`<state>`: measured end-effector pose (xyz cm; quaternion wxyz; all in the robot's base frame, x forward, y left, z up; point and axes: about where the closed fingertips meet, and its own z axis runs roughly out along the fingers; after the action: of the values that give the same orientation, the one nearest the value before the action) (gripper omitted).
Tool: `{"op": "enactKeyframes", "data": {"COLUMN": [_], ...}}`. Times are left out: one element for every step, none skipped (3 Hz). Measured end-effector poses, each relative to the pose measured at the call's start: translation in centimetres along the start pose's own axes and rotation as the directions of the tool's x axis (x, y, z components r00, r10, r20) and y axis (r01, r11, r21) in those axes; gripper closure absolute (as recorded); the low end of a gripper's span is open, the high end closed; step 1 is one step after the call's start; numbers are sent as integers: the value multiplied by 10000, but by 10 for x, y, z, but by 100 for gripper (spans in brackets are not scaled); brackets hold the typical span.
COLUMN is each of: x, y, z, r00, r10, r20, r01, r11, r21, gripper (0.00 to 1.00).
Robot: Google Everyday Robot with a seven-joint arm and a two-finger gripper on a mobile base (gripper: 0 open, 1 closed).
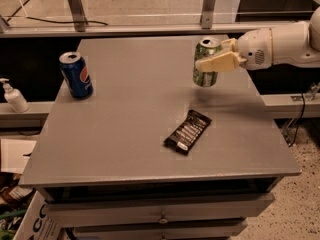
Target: Move green can near pepsi can
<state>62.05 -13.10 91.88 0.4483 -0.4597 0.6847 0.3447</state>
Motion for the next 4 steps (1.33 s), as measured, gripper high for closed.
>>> {"op": "enactKeyframes", "data": {"x": [0,-17,-42,-57], "y": [0,6,17,28], "z": [0,16,55,98], "r00": [10000,9993,9966,9952], "r10": [0,-178,-486,-711], "r20": [0,339,668,672], "r01": [0,182,514,774], "r11": [10000,9998,9978,9923], "r21": [-2,-95,-408,-968], "gripper": [100,100,100,100]}}
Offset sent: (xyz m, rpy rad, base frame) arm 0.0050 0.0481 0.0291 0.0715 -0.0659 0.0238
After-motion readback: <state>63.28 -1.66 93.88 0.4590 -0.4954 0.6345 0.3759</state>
